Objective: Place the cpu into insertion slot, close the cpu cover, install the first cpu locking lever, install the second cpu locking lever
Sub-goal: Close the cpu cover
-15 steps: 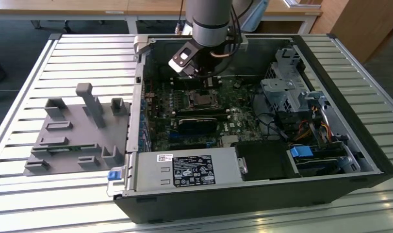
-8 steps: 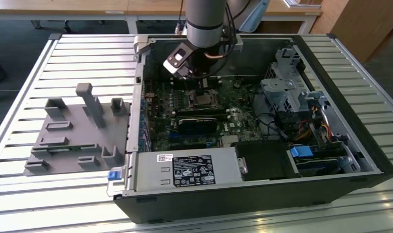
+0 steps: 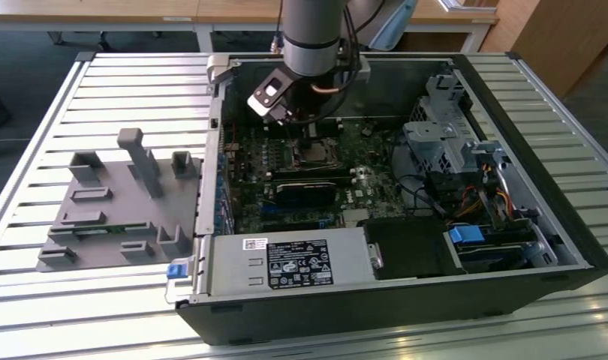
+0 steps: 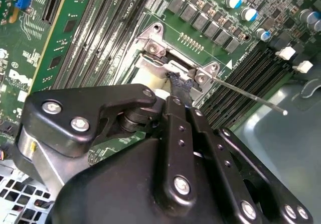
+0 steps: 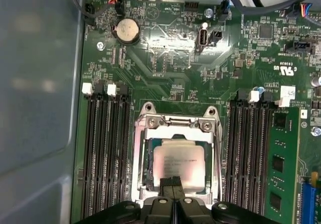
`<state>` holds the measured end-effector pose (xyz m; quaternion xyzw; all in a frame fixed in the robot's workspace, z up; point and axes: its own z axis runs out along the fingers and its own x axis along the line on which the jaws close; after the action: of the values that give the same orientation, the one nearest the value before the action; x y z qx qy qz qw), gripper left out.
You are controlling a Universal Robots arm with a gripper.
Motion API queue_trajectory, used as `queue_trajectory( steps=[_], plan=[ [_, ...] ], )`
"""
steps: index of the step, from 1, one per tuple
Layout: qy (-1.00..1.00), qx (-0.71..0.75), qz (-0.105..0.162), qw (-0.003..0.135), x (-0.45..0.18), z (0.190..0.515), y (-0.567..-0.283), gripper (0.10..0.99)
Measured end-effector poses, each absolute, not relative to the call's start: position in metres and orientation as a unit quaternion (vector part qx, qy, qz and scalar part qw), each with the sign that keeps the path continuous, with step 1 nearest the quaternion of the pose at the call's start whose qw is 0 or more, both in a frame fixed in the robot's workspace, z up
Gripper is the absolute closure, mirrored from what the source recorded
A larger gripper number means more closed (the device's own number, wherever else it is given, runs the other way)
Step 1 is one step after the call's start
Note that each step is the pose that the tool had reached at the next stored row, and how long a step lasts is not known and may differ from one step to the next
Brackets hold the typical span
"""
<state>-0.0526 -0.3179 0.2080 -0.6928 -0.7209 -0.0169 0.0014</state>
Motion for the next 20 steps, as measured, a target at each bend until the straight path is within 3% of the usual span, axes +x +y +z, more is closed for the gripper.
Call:
queue_trajectory(
  steps=[20],
  plan=[
    [-0.721, -0.693, -0.017, 0.001, -0.0508, 0.1985, -0.318, 0.98]
  ],
)
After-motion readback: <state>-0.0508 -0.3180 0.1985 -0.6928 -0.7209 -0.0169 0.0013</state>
